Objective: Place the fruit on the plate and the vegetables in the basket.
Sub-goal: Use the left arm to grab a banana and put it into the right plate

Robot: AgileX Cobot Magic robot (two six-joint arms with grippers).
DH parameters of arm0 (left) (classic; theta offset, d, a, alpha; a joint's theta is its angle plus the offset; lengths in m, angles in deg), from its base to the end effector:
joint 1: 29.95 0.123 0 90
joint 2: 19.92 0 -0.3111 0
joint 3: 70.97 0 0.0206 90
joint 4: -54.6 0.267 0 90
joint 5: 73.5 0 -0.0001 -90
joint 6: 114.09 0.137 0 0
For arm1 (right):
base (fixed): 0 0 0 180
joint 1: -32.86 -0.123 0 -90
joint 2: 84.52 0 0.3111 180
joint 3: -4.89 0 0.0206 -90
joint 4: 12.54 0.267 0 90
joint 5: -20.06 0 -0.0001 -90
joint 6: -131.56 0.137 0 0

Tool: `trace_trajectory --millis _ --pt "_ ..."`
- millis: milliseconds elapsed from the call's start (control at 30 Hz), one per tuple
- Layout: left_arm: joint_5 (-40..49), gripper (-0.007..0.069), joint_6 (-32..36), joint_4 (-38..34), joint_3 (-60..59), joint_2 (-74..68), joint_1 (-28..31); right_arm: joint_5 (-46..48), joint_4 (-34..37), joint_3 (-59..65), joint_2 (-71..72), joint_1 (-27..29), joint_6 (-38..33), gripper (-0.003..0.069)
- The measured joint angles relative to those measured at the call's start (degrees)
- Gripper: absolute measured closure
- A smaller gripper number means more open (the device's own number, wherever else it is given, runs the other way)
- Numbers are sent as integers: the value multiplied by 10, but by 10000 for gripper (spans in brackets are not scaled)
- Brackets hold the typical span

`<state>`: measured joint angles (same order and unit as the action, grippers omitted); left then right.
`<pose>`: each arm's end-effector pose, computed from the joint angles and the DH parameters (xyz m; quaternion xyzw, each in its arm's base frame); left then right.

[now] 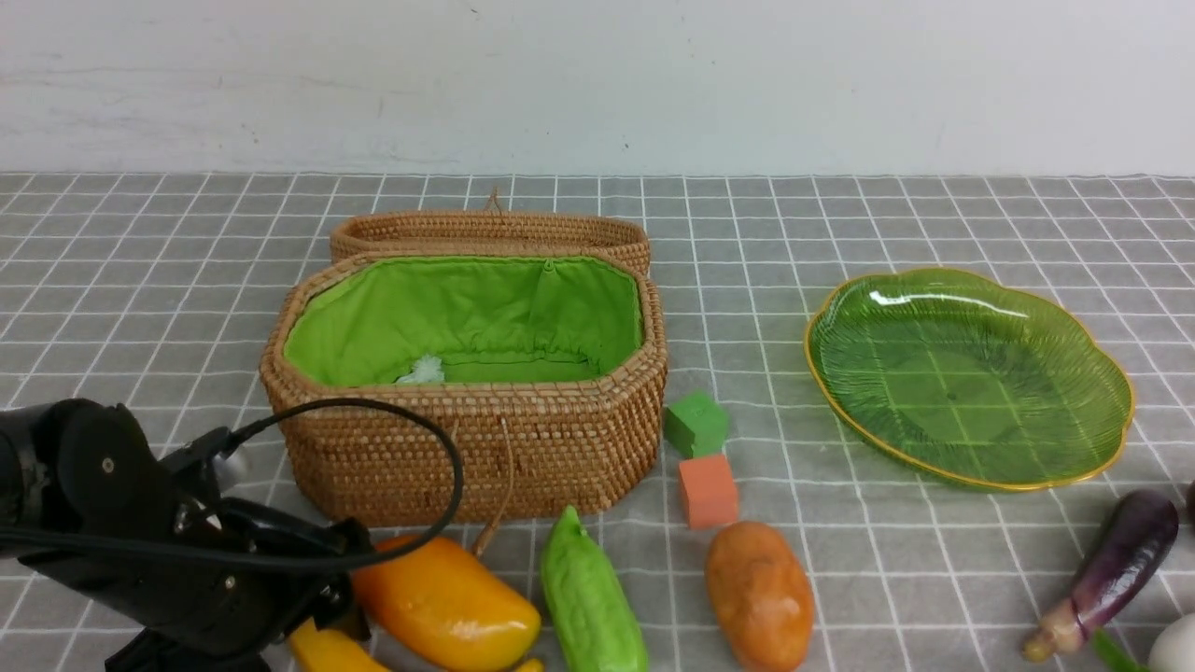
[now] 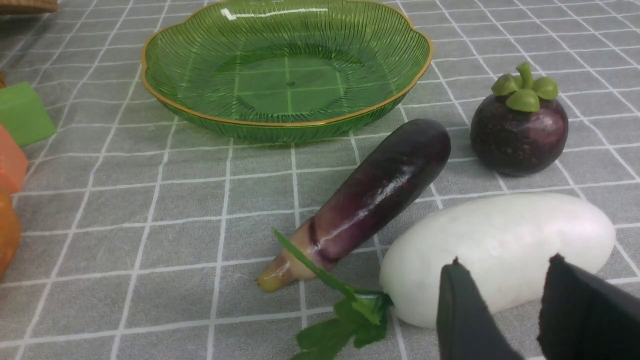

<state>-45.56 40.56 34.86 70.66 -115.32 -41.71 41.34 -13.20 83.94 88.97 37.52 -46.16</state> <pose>0.2715 -0.0787 0.1355 -0.2509 0.9497 -0.1478 0.1156 0.0863 -0.0076 0.1597 0.0455 0.8017 -0.0173 0.5957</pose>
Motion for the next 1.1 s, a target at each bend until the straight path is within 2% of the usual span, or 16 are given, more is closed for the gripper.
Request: trace_trajectory --millis 233,367,467,633,933,1100 --pt "-1 99 -9 2 5 -18 0 0 0 0 0 0 0 419" --pt "6 179 4 4 5 -16 0 0 0 0 0 0 0 419" --pt "31 321 24 4 4 4 0 0 0 0 0 0 0 419" --pt "62 321 29 8 4 44 0 0 0 0 0 0 0 419" --pt "161 321 13 82 7 191 0 0 0 0 0 0 0 418" --pt "204 321 6 101 72 239 0 0 0 0 0 0 0 418"
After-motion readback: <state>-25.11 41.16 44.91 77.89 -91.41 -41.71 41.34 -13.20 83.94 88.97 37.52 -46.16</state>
